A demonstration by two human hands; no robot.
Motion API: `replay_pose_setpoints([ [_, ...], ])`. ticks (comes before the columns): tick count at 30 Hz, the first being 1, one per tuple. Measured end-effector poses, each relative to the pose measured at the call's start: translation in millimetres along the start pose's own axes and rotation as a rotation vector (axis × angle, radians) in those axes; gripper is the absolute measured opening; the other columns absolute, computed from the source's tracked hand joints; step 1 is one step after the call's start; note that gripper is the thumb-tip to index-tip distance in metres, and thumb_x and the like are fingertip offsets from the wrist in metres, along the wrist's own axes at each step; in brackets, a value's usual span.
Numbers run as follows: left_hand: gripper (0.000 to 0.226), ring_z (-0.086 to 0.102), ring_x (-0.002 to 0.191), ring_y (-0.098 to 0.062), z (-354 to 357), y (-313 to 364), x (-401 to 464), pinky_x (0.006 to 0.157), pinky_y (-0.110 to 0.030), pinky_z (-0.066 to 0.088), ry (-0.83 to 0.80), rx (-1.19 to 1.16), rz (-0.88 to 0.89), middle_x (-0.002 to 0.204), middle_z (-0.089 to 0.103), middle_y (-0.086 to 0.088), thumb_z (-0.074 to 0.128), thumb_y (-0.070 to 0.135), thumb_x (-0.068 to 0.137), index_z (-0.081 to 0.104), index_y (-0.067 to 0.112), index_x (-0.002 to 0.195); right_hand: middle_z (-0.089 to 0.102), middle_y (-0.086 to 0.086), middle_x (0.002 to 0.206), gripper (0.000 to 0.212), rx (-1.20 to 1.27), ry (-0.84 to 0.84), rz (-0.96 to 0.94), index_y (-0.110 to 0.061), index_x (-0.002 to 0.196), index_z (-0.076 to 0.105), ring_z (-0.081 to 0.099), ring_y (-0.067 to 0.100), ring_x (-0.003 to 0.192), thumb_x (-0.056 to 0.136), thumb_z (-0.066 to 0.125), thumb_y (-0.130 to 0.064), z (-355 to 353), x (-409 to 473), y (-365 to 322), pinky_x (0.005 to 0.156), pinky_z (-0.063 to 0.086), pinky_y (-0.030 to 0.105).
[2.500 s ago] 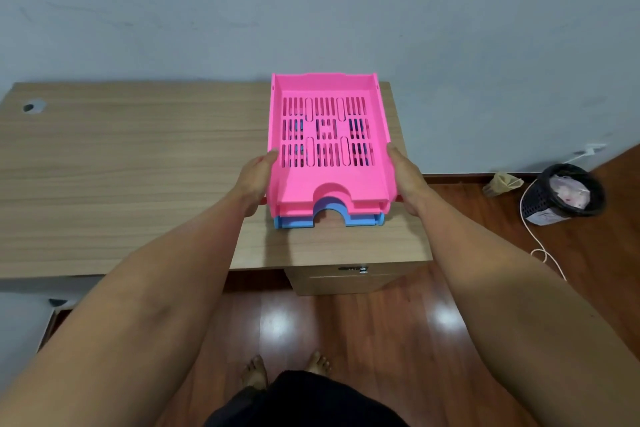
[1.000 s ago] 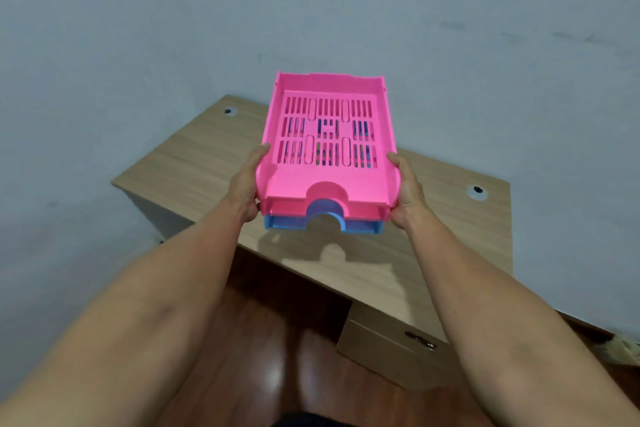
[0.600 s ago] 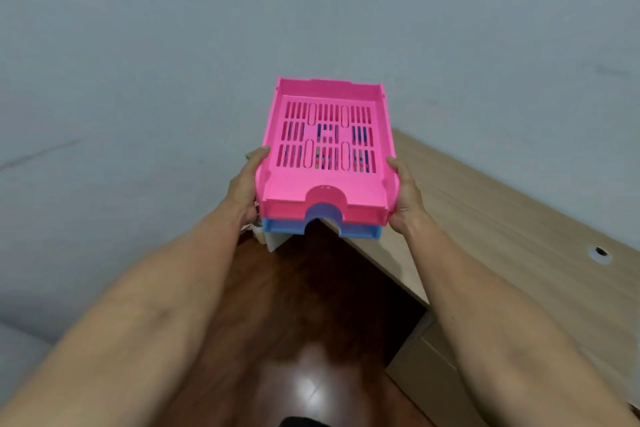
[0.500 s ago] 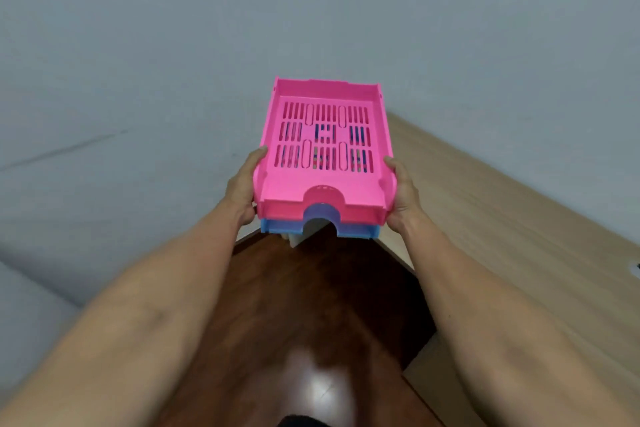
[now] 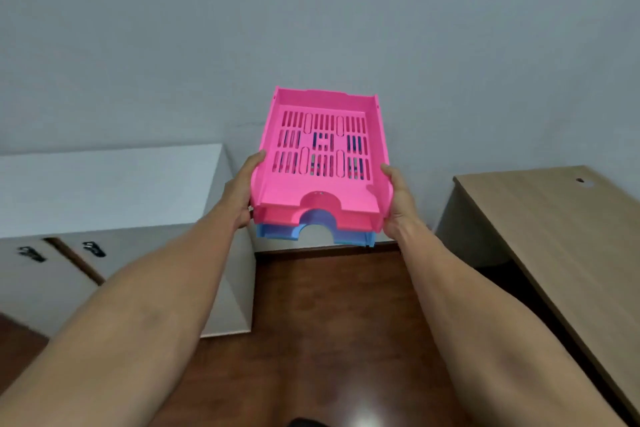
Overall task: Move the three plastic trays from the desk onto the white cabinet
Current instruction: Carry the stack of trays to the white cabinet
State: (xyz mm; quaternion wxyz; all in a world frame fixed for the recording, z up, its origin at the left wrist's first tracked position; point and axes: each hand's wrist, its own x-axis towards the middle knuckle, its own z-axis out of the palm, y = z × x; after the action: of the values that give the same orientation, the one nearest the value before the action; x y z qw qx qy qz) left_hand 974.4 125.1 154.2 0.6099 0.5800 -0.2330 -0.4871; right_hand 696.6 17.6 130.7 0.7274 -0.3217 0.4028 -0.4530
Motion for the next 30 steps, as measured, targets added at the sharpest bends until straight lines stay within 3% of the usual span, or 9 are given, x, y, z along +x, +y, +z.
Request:
replay_pose_setpoints([
  [7, 0.082, 0.072, 0.115, -0.034, -147.4, 21.5, -46.6, 0.105, -0.057, 0.053, 0.259, -0.106, 0.041, 0.117, 0.080, -0.006, 0.083, 0.075, 0.055, 0.074, 0.029, 0.122, 0.077, 0.019, 0.121, 0.094, -0.140, -0.194, 0.129, -0.014, 0.123, 0.076, 0.069, 0.044, 0.121, 0.042, 0.095, -0.058, 138.5, 10.0, 67.8, 0.103, 0.054, 0.064],
  [10, 0.079, 0.072, 0.116, -0.037, -202.6, 25.9, -69.5, 0.105, -0.060, 0.053, 0.338, -0.141, 0.086, 0.121, 0.078, -0.009, 0.082, 0.075, 0.060, 0.074, 0.028, 0.124, 0.075, 0.019, 0.125, 0.098, -0.186, -0.294, 0.188, -0.014, 0.124, 0.076, 0.069, 0.043, 0.121, 0.039, 0.095, -0.059, 193.5, 7.0, 97.1, 0.104, 0.053, 0.064],
  [15, 0.071, 0.073, 0.113, -0.037, -286.5, 28.9, -108.3, 0.102, -0.058, 0.056, 0.499, -0.219, 0.171, 0.125, 0.076, -0.014, 0.079, 0.067, 0.074, 0.072, 0.022, 0.128, 0.076, 0.016, 0.121, 0.085, -0.249, -0.466, 0.309, -0.013, 0.127, 0.074, 0.072, 0.039, 0.105, 0.055, 0.092, -0.055, 284.1, 0.5, 149.9, 0.103, 0.053, 0.062],
  [19, 0.082, 0.065, 0.127, -0.042, -350.6, 26.2, -136.7, 0.111, -0.064, 0.047, 0.609, -0.264, 0.197, 0.137, 0.069, -0.018, 0.086, 0.065, 0.069, 0.069, 0.019, 0.135, 0.076, 0.017, 0.125, 0.092, -0.318, -0.546, 0.383, -0.017, 0.126, 0.074, 0.071, 0.041, 0.116, 0.046, 0.095, -0.057, 347.6, -1.9, 195.1, 0.101, 0.054, 0.063],
  [27, 0.073, 0.067, 0.125, -0.038, -448.5, 34.2, -172.9, 0.110, -0.060, 0.050, 0.770, -0.372, 0.248, 0.140, 0.067, -0.020, 0.078, 0.058, 0.082, 0.065, 0.015, 0.139, 0.075, 0.016, 0.128, 0.093, -0.403, -0.709, 0.527, -0.018, 0.130, 0.071, 0.070, 0.041, 0.120, 0.047, 0.095, -0.053, 472.0, -12.3, 275.1, 0.100, 0.054, 0.061],
  [30, 0.084, 0.065, 0.128, -0.040, -484.4, 39.3, -173.5, 0.112, -0.065, 0.045, 0.831, -0.405, 0.248, 0.146, 0.061, -0.021, 0.083, 0.063, 0.075, 0.062, 0.017, 0.142, 0.075, 0.017, 0.128, 0.089, -0.406, -0.767, 0.556, -0.017, 0.130, 0.070, 0.070, 0.041, 0.120, 0.051, 0.095, -0.050, 516.7, -13.7, 296.2, 0.098, 0.057, 0.059],
])
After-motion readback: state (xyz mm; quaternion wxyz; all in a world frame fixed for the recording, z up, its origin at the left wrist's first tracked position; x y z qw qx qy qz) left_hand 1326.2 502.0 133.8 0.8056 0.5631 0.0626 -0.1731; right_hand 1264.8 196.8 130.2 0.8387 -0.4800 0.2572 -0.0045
